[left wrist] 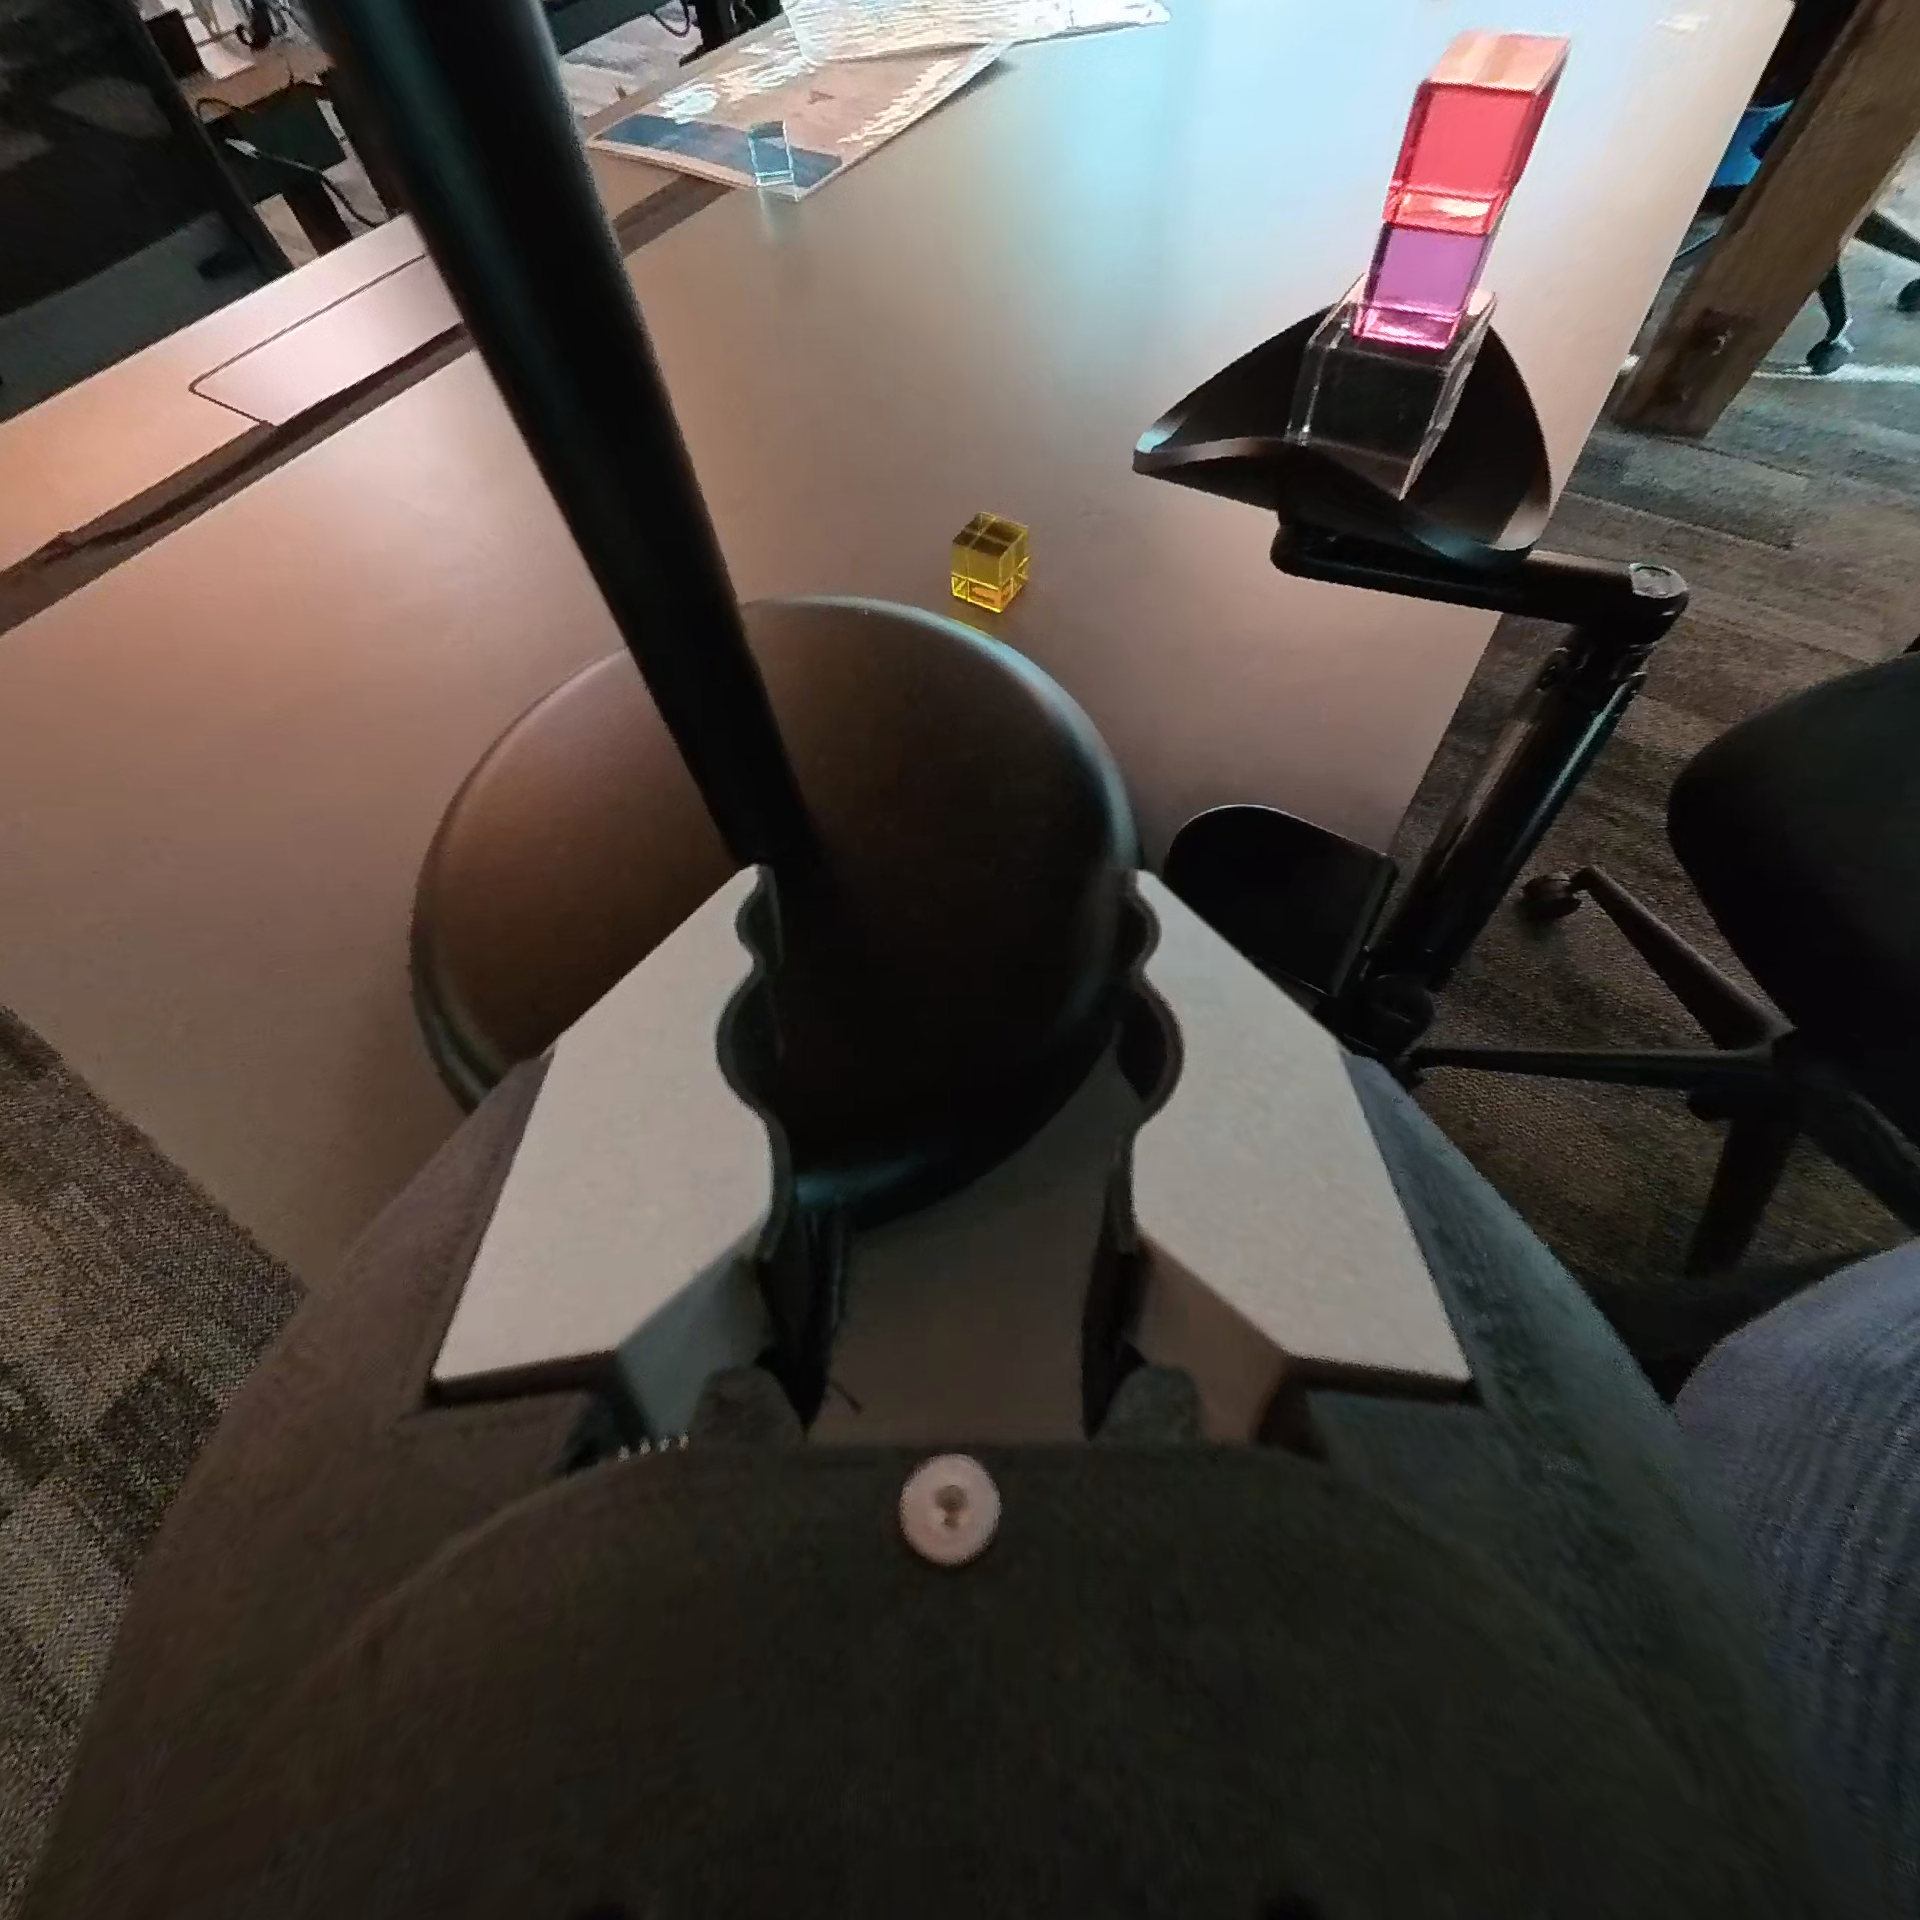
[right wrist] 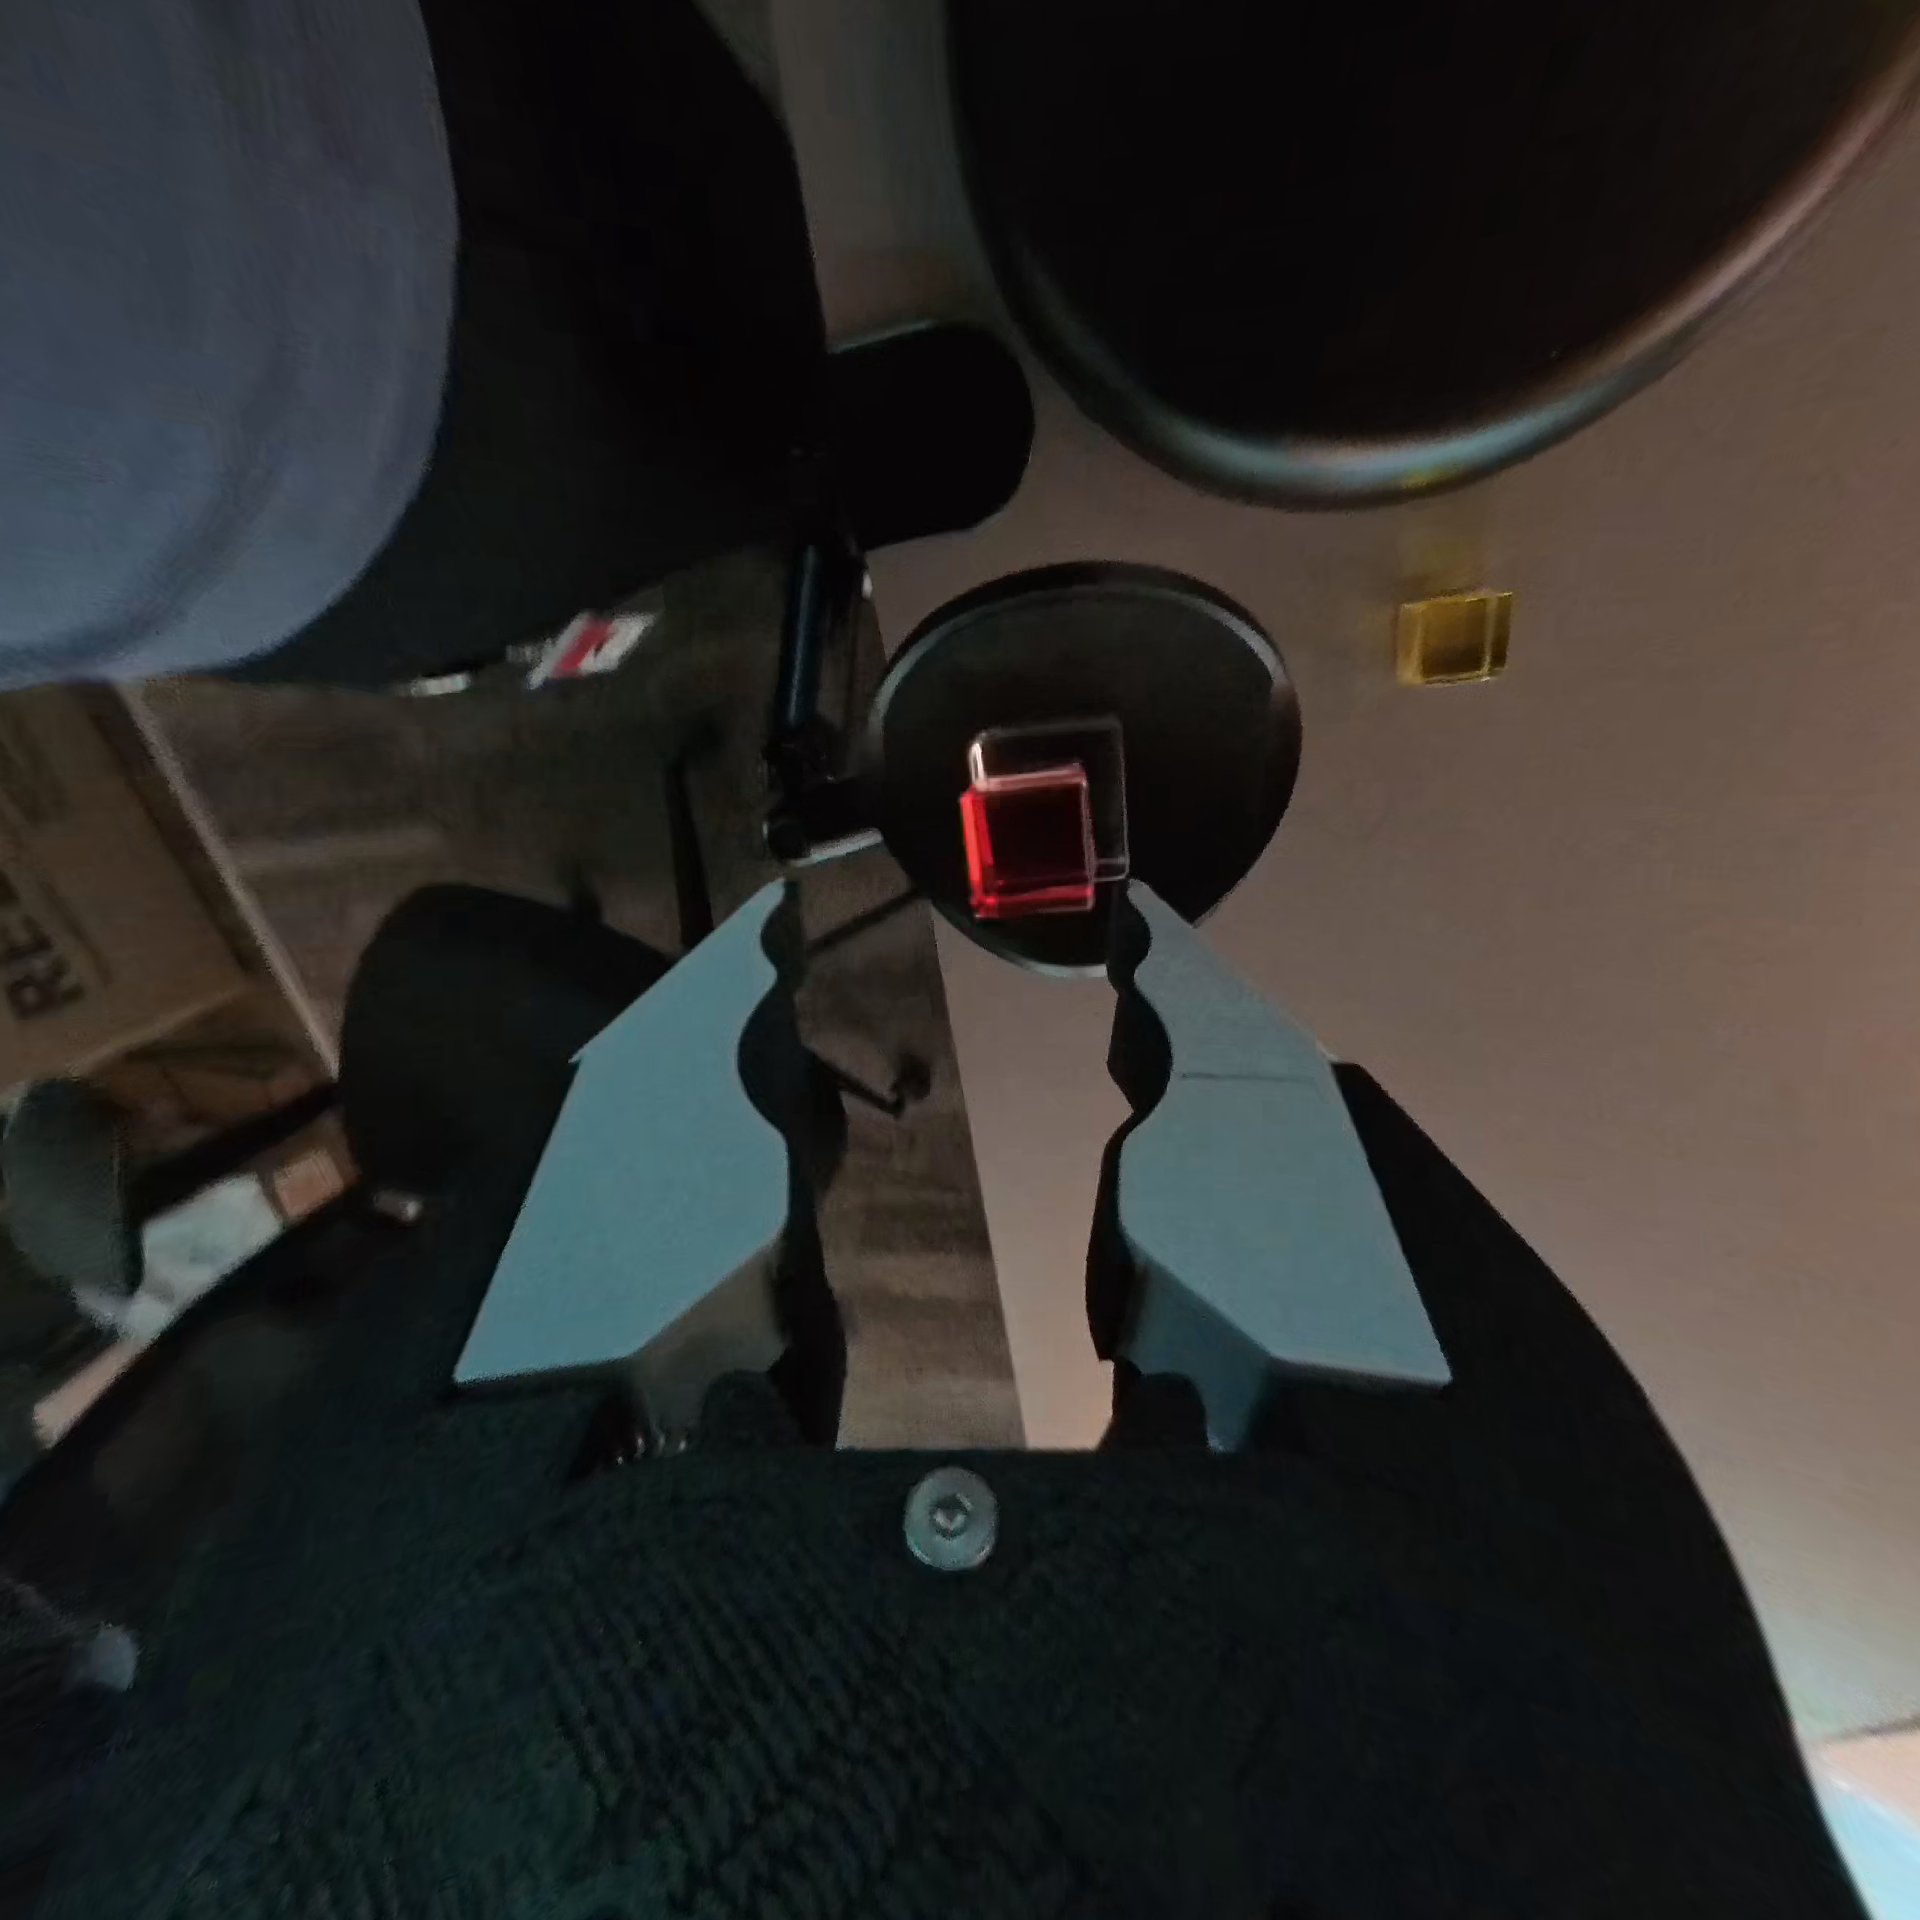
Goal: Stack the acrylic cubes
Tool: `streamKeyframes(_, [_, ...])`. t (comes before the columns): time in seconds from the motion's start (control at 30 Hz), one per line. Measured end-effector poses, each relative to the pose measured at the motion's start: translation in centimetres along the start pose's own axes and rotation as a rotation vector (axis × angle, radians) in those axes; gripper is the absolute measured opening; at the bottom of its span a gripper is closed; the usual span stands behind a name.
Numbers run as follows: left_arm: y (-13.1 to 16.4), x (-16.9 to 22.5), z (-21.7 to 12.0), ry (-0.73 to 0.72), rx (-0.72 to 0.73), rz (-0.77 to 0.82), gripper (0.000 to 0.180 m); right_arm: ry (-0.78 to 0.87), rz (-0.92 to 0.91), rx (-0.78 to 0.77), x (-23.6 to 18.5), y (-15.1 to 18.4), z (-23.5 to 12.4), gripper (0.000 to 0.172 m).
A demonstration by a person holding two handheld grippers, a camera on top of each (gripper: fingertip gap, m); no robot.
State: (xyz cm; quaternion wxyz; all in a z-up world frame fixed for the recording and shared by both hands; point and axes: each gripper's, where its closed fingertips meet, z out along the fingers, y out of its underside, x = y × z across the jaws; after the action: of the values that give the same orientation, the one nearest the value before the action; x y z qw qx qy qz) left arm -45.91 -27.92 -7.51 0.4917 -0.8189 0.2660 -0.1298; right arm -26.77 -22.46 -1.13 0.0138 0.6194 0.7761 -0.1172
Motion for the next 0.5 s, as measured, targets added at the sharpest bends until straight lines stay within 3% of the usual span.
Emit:
streamKeyframes(0.2, [-0.1,-0.3,-0.4,0.032,0.004,-0.017,0.066,0.217,0.084,0.463,-2.1,-2.4,-3.5,0.061])
streamKeyframes(0.5, [-1.8,1.4,0.8,0.188,0.054,-0.009,0.063,0.473,0.315,1.088,-3.8,-1.8,-5.1,0.060])
